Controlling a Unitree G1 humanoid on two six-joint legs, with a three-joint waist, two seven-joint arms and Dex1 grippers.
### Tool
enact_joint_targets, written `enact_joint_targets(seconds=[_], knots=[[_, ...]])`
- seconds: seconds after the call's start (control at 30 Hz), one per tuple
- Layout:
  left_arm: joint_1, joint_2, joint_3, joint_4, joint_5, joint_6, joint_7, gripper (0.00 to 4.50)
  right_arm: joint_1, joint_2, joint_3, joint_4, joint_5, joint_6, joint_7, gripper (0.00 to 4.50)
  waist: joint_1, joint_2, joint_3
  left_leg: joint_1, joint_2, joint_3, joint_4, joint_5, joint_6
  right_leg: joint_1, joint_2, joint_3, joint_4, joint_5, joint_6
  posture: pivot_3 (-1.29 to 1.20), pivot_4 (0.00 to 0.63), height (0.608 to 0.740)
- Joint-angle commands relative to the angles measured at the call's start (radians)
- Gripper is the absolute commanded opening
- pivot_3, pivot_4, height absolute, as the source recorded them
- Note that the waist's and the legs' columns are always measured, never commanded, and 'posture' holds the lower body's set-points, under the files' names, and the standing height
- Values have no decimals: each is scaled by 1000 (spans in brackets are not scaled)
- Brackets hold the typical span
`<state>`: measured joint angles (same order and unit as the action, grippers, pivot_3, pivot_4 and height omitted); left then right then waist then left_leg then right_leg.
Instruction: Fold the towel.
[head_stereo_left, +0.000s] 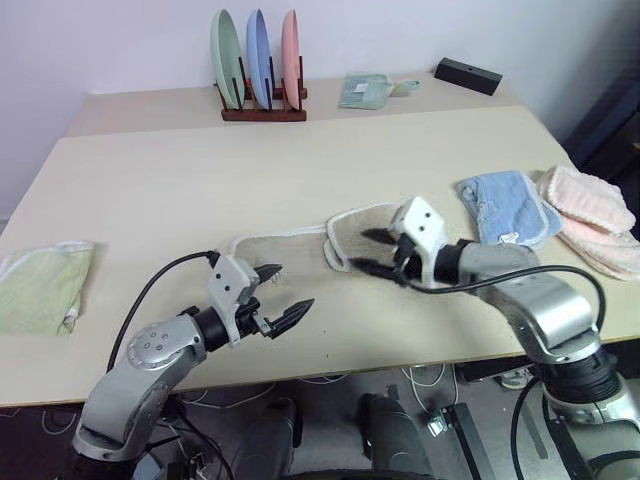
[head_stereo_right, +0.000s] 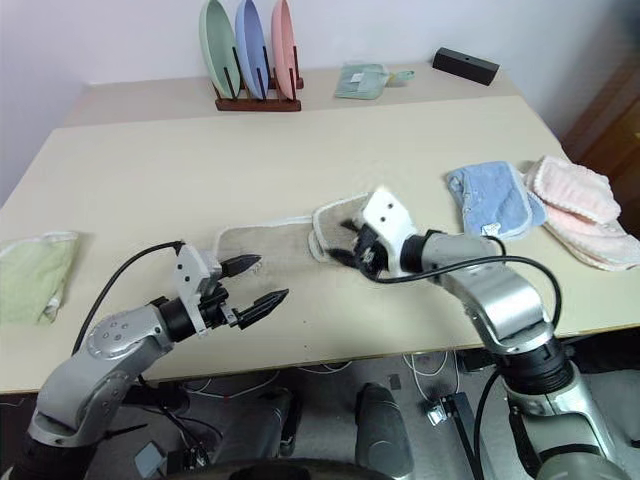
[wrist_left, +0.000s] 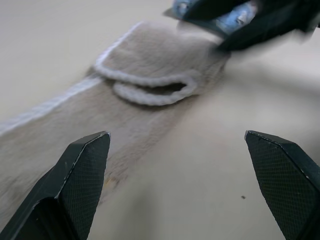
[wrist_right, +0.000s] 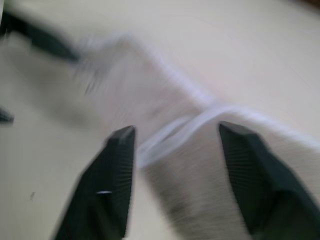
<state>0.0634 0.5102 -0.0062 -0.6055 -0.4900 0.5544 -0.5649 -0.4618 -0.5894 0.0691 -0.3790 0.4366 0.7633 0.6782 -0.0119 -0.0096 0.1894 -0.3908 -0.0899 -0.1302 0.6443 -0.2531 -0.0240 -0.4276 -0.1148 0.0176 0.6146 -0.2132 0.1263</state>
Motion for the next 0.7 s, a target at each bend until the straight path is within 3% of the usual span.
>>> enact_joint_targets(seconds=[0.03,0.1,0.37,0.53,0.63,0.7], knots=[[22,-19,32,-43,-25,2,28,4460,-52,37,-31,82,-23,-13,-59,823,1,0,0,0,0,0,0,0,0,0,0,0,0,0,0,0,150,740],[45,-66,49,-35,-54,6,63,4460,-62,52,40,203,-126,-101,-82,35,1,0,0,0,0,0,0,0,0,0,0,0,0,0,0,0,150,740],[127,-113,56,-52,-15,11,172,4460,-7,107,220,448,-292,-312,-8,35,1,0,-1,0,-1,1,0,0,0,0,0,1,0,0,0,0,150,740],[187,-183,107,-88,-36,47,300,4460,-33,116,171,448,-292,-342,4,35,1,0,-1,1,0,0,0,0,0,0,0,1,0,0,0,0,150,740],[236,-260,151,-135,-135,126,386,4500,-85,82,138,400,-282,-418,68,866,1,0,-1,0,0,0,0,0,0,0,0,1,0,0,0,0,150,740],[248,-302,172,-154,-206,182,437,4500,-110,65,128,364,-272,-460,116,1803,1,0,0,0,-1,0,0,0,0,0,0,1,0,0,0,0,150,740]])
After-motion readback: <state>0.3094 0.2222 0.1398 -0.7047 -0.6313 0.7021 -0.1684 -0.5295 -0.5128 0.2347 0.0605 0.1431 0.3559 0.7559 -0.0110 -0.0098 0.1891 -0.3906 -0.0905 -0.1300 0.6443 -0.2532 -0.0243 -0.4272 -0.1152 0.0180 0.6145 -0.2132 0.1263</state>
